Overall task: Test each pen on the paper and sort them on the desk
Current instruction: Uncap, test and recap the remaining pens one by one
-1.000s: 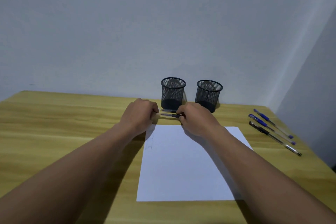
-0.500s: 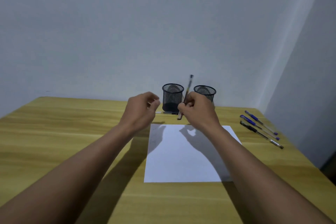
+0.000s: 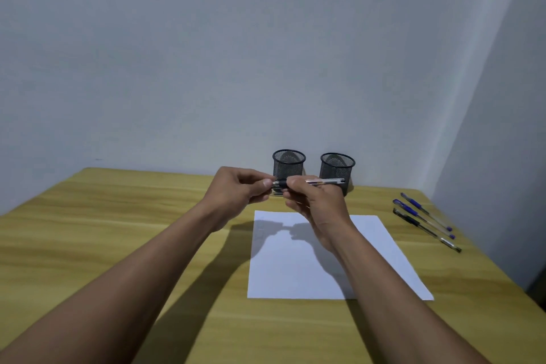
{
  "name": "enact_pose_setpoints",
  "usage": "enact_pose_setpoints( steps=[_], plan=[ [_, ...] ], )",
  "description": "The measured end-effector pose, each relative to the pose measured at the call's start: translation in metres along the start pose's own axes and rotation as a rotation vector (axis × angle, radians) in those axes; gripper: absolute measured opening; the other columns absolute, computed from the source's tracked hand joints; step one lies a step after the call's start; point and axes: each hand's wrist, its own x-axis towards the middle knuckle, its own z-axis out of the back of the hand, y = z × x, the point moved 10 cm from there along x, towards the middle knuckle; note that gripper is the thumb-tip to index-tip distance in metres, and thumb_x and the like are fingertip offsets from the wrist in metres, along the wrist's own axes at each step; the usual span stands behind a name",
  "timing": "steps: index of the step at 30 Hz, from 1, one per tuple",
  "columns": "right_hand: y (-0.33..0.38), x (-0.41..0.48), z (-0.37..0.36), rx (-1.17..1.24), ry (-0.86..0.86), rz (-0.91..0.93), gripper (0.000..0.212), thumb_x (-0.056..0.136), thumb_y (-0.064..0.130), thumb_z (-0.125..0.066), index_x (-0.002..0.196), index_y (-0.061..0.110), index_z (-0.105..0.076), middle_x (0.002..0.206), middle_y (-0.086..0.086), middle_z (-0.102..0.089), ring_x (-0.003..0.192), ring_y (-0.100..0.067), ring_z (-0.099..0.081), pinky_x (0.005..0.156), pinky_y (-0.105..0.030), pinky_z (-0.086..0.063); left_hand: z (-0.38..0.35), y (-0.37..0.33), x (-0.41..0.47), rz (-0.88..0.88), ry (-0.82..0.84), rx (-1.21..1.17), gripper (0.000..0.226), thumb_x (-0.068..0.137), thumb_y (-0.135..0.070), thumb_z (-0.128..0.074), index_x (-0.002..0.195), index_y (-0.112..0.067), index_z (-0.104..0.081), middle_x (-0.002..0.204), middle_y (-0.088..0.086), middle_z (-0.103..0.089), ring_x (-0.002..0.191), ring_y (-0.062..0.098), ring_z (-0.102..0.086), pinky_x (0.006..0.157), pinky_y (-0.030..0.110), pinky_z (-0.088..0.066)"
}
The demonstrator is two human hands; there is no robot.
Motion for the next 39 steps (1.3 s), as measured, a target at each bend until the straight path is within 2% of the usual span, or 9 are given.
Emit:
enact_pose_setpoints(
  steps=[5,9,14,18,21,27,30,35,39],
  plan=[
    [0.002,0.009,-0.007,-0.018,-0.027,0.069,0.008,0.087,-0.003,-0.074,0.081,0.003,-0.075,0.07,-0.012,-0.074,0.065,-0.018,-0.071,0.068,-0.022,-0.062,0.021,-0.006,0.008,-0.038,-0.037,0.12,0.008,0.09,0.0,-0.066,0.09,0.002,-0.074,0.064,0.003,-0.068,0.06,0.011,-0.062,0.075,0.024,-0.06],
    [0.002,0.018,0.01,-0.035,-0.042,0.075,0.007,0.089,-0.003,-0.071,0.082,0.0,-0.073,0.069,-0.01,-0.074,0.064,-0.016,-0.071,0.067,-0.021,-0.062,0.069,0.011,0.01,-0.027,-0.14,0.24,0.006,0.087,-0.003,-0.072,0.085,-0.005,-0.077,0.074,0.004,-0.075,0.067,0.014,-0.067,0.078,0.028,-0.06],
    [-0.03,0.013,-0.007,-0.279,0.028,0.043,0.006,0.09,0.004,-0.073,0.087,0.001,-0.076,0.076,-0.01,-0.074,0.069,-0.015,-0.068,0.063,-0.025,-0.062,0.069,0.034,0.014,-0.019,-0.214,0.586,0.005,0.077,-0.016,-0.082,0.08,-0.018,-0.08,0.073,-0.007,-0.074,0.063,-0.004,-0.064,0.053,0.003,-0.039],
    [-0.045,0.007,-0.012,-0.413,0.04,0.017,0.01,0.095,0.004,-0.063,0.091,-0.004,-0.069,0.077,-0.012,-0.067,0.066,-0.014,-0.062,0.055,-0.027,-0.055,0.063,0.06,0.018,0.012,-0.251,0.714,0.004,0.076,-0.016,-0.079,0.079,-0.019,-0.08,0.075,-0.004,-0.075,0.073,0.01,-0.069,0.064,0.018,-0.05],
    [-0.055,0.001,-0.01,-0.394,0.03,-0.029,0.014,0.097,0.007,-0.063,0.097,-0.004,-0.072,0.076,-0.015,-0.066,0.066,-0.018,-0.061,0.06,-0.035,-0.054,0.063,0.073,0.018,0.023,-0.272,0.76,0.005,0.076,-0.023,-0.081,0.081,-0.021,-0.079,0.076,-0.005,-0.074,0.078,0.013,-0.069,0.072,0.026,-0.054],
    [-0.077,-0.013,0.001,-0.429,0.019,-0.064,0.014,0.094,0.013,-0.069,0.086,0.002,-0.074,0.07,-0.014,-0.067,0.065,-0.024,-0.058,0.059,-0.038,-0.051,0.062,0.068,-0.004,0.023,-0.265,0.778,0.023,0.079,-0.036,-0.077,0.098,-0.024,-0.077,0.097,-0.006,-0.074,0.09,0.013,-0.065,0.079,0.028,-0.05],
    [-0.08,-0.017,0.004,-0.492,-0.001,-0.025,0.017,0.093,0.019,-0.07,0.083,0.006,-0.073,0.067,-0.01,-0.069,0.063,-0.019,-0.06,0.058,-0.031,-0.051,0.049,0.058,-0.035,-0.073,-0.18,0.848,0.021,0.087,-0.04,-0.065,0.099,-0.026,-0.076,0.107,-0.008,-0.074,0.1,0.012,-0.066,0.085,0.031,-0.052],
    [-0.078,-0.019,0.001,-0.569,-0.006,0.03,0.013,0.091,0.022,-0.071,0.083,0.012,-0.071,0.07,-0.008,-0.072,0.063,-0.019,-0.064,0.057,-0.031,-0.053,0.033,0.067,-0.071,-0.136,-0.03,1.097,0.049,0.081,-0.064,-0.058,0.117,-0.033,-0.071,0.129,-0.007,-0.065,0.125,0.016,-0.054,0.1,0.039,-0.044],
    [-0.078,-0.019,0.001,-0.656,-0.009,0.036,0.016,0.089,0.028,-0.073,0.081,0.013,-0.072,0.07,-0.004,-0.074,0.067,-0.021,-0.071,0.066,-0.042,-0.06,0.029,0.072,-0.076,-0.138,-0.005,1.119,0.054,0.08,-0.067,-0.057,0.125,-0.038,-0.066,0.141,-0.001,-0.058,0.134,0.017,-0.046,0.108,0.038,-0.037]
  ],
)
